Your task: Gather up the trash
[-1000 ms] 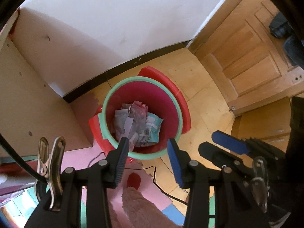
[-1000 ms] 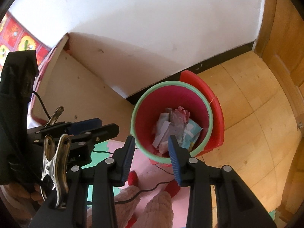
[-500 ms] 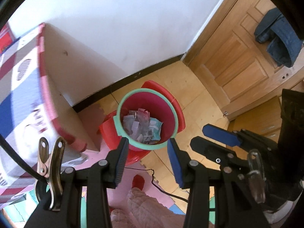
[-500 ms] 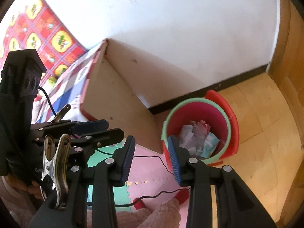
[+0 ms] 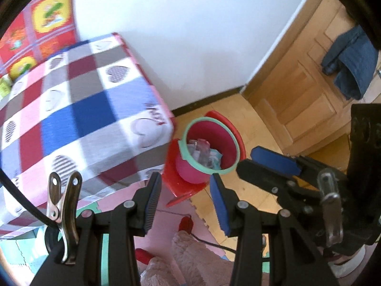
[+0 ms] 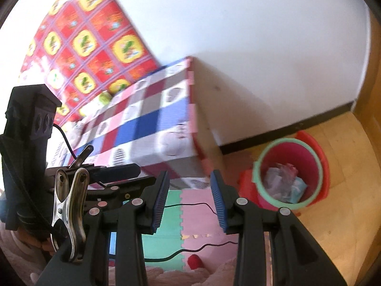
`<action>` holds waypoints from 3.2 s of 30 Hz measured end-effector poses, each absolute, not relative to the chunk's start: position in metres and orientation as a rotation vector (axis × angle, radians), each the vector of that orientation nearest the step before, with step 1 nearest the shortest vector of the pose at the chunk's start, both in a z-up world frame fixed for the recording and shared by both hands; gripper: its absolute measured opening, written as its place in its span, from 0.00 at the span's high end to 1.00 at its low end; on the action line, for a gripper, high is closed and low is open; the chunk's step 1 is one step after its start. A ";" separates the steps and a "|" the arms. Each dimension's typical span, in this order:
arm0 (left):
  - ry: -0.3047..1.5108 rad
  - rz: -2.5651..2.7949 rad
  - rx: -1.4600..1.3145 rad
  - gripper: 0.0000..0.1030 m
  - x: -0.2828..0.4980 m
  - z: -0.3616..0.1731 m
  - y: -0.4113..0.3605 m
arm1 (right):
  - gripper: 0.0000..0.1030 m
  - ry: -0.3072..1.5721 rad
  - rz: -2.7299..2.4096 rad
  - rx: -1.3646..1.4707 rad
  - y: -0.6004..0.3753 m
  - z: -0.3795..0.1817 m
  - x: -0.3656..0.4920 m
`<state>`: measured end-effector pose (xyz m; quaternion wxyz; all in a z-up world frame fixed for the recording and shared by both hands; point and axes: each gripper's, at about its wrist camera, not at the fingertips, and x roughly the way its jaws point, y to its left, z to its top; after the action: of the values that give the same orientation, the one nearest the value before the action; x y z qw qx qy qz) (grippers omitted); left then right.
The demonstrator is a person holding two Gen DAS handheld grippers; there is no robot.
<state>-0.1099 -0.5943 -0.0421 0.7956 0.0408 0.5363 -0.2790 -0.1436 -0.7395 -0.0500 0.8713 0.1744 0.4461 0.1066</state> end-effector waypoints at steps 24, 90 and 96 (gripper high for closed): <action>1.053 -0.152 -0.120 0.57 -0.142 0.007 -0.321 | 0.64 0.929 0.561 0.184 -0.499 -0.008 -0.114; 1.004 0.342 -0.385 0.57 0.129 -0.013 0.199 | 0.33 1.133 0.469 0.182 -0.157 -0.048 0.129; 1.023 0.318 -0.448 0.57 0.172 -0.038 0.228 | 0.32 1.164 0.406 0.180 -0.146 -0.059 0.132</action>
<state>0.1723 0.2276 -0.0376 0.8361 -0.2118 0.4832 0.1504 0.1319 -0.1458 -0.0594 0.8120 0.0845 0.5453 0.1903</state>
